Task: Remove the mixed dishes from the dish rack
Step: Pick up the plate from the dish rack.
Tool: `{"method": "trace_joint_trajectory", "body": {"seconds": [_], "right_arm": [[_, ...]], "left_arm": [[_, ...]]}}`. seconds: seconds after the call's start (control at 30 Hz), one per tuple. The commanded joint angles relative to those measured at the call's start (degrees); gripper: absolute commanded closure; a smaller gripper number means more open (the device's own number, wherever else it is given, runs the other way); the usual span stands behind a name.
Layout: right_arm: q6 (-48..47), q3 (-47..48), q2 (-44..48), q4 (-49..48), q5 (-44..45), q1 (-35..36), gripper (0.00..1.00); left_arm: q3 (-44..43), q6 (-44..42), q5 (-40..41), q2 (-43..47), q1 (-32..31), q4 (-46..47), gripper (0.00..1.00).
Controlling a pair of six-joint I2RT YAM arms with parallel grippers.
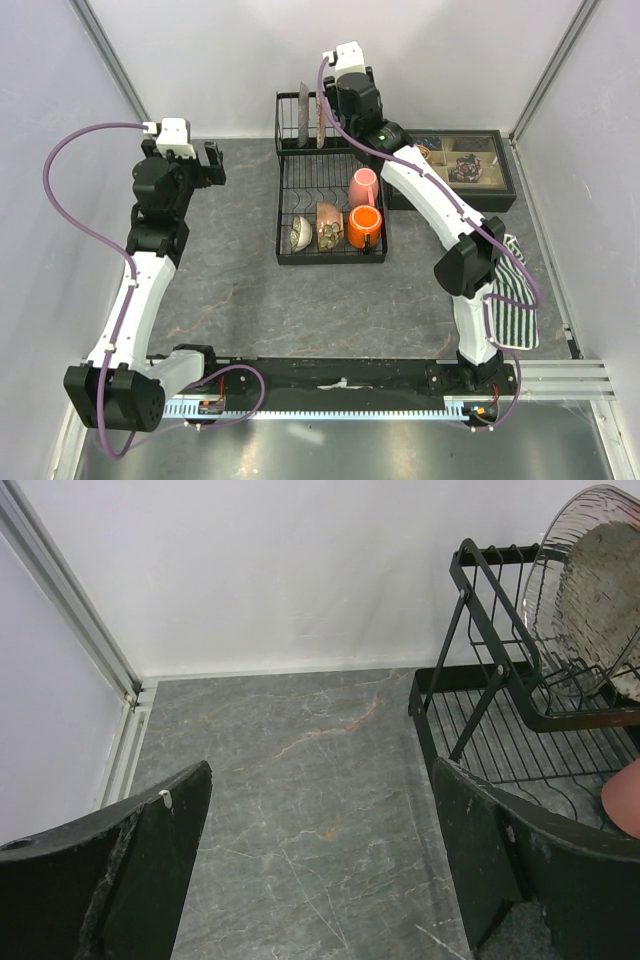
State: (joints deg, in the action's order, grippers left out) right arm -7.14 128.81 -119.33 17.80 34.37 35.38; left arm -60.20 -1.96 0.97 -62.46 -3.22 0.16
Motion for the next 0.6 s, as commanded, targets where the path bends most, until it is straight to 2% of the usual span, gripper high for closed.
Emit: {"method": "trace_joint_trajectory", "body": {"seconds": [0.0,0.37,0.57], "right_arm": [[1.1,-0.1,-1.3,-1.5,0.1,0.4,0.48],[0.3,0.3,-0.7,-3.7,4.4,4.0,0.59],[-0.7,0.4,-0.4,-5.1,7.1,5.1,0.74]], "left_arm": [[0.5,-0.5,-0.7,1.7,0.2,3.3,0.02],[1.8,-1.7,-2.7,2.4,0.2,4.2,0.02],[1.8,-1.5,-2.9,2.3,0.2,4.4,0.02]]}}
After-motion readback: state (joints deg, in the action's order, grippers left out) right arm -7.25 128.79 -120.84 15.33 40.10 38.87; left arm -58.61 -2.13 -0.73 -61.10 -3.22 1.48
